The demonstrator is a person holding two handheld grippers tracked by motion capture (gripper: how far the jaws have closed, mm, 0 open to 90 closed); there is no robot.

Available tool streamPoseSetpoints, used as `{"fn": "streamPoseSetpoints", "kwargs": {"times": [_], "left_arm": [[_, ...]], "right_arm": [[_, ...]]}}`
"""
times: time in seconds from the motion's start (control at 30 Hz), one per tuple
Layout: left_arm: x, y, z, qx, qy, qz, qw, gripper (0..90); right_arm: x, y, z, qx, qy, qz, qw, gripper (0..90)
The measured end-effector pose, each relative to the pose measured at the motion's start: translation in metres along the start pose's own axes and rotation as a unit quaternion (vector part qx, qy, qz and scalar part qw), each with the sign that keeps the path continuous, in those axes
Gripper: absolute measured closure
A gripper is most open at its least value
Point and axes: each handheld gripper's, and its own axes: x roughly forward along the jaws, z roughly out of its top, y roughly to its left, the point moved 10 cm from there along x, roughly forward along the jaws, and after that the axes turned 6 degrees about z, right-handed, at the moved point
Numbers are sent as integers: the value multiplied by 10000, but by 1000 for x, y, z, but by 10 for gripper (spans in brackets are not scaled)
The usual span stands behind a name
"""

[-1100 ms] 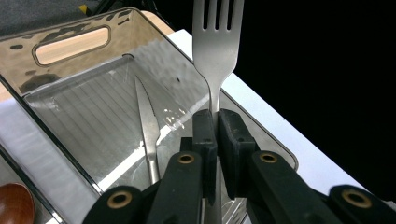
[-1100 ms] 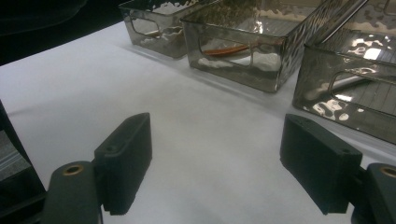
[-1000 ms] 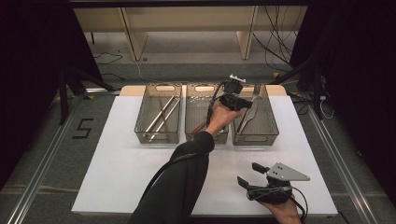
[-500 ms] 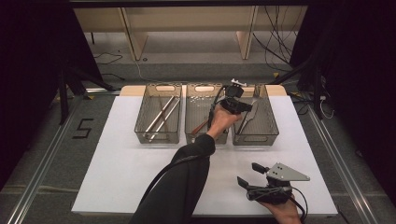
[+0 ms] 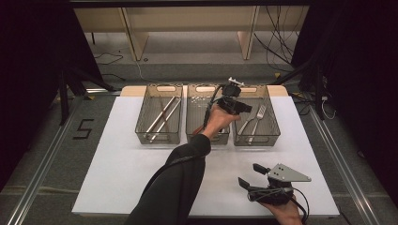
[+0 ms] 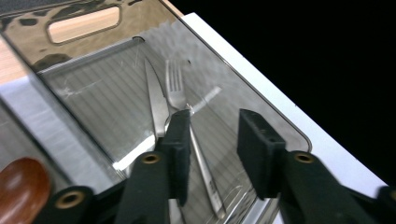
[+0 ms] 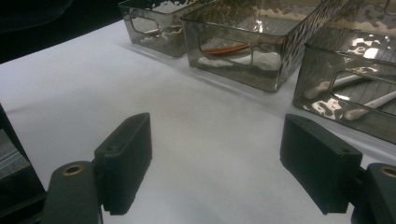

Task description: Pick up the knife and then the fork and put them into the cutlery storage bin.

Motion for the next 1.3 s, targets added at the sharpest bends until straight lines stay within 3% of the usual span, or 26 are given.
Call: {"fn": "streamPoseSetpoints", "kwargs": {"times": [0.2,0.3,0.47,0.9,1.3], "left_arm": [[-16,3,-4,-8,20,-156,9999,460],[-24,4,-13,128,121,-161,9997,399],[-39,11,-23,42,22,-250,9997,359],[-72,9,-43,258,-213,-442,9985,236],[-93,6,-68,382,-393,-542,9970,191]], "right_arm": [[1,-1,0,-9,-2,-18,10000,260],[1,-1,0,-13,-3,-24,10000,260],[0,-1,0,-4,-6,-37,10000,260],[1,-1,0,-11,-4,-55,10000,260],[1,-1,-1,-16,25,-53,10000,260]]}}
